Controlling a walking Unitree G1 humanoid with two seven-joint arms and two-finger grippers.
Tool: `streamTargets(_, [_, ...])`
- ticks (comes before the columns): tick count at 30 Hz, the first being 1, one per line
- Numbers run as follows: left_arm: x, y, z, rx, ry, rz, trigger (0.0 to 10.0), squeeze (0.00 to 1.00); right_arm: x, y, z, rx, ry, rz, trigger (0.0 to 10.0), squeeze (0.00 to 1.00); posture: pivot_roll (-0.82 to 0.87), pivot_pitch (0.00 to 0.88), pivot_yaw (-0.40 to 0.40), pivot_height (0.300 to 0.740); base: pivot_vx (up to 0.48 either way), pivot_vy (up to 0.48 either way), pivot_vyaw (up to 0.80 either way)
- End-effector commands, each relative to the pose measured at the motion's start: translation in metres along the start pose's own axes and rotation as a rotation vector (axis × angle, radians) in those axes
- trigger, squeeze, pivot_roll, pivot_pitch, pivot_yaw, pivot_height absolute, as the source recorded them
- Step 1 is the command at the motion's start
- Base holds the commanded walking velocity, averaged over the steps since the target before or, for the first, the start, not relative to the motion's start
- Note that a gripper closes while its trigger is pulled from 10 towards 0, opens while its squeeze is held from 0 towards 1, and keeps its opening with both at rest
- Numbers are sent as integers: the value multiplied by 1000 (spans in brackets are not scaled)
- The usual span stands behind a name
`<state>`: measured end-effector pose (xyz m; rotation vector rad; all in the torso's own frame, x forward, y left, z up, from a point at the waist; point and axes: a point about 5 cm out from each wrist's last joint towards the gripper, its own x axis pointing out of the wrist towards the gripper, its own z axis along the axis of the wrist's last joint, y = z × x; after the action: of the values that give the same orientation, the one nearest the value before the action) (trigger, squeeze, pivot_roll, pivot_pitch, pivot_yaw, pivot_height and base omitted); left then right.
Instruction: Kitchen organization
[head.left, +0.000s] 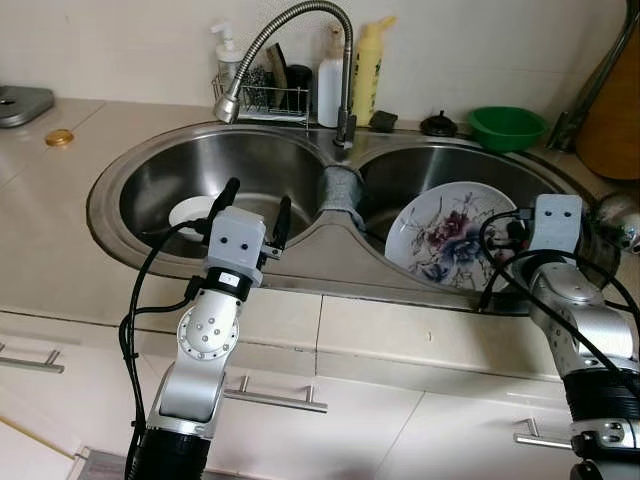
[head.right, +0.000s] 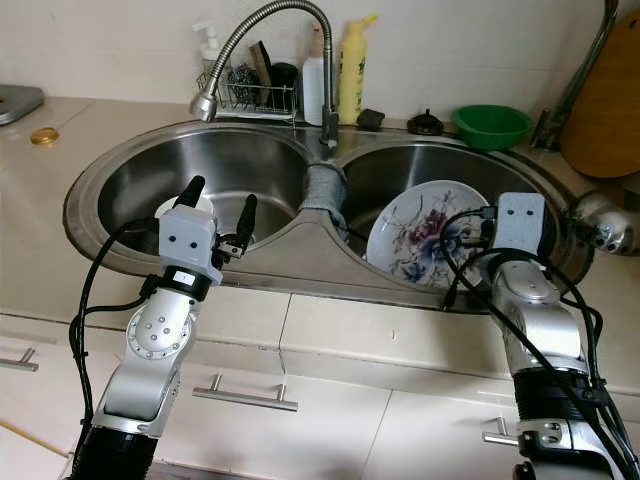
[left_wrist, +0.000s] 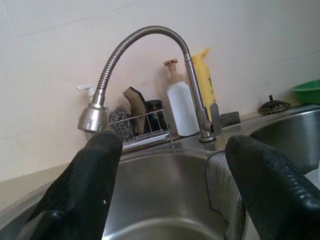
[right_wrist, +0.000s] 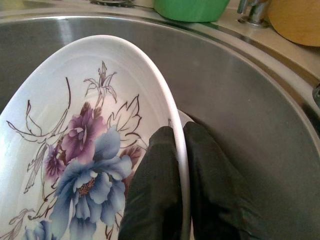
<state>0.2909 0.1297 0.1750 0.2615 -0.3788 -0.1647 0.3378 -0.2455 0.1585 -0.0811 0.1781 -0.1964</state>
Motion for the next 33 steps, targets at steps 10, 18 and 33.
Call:
streamTargets(10, [0,-1,1,4,-1,-4,10000,0,0,21,-20,-59,90,76,10000,1000,17,0,-36,740,0,0,0])
streamTargets(18, [-1,-2,-1,7,8,-8,10000,0,-1,21,-23,-17,106,59,10000,1000,14,0,-36,740,0,0,0])
streamTargets(33, [-1,-1,-1,11,14,-15,10000,0,-1,2,8,408,-88,-85,10000,1000,14,0,-31,740,0,0,0])
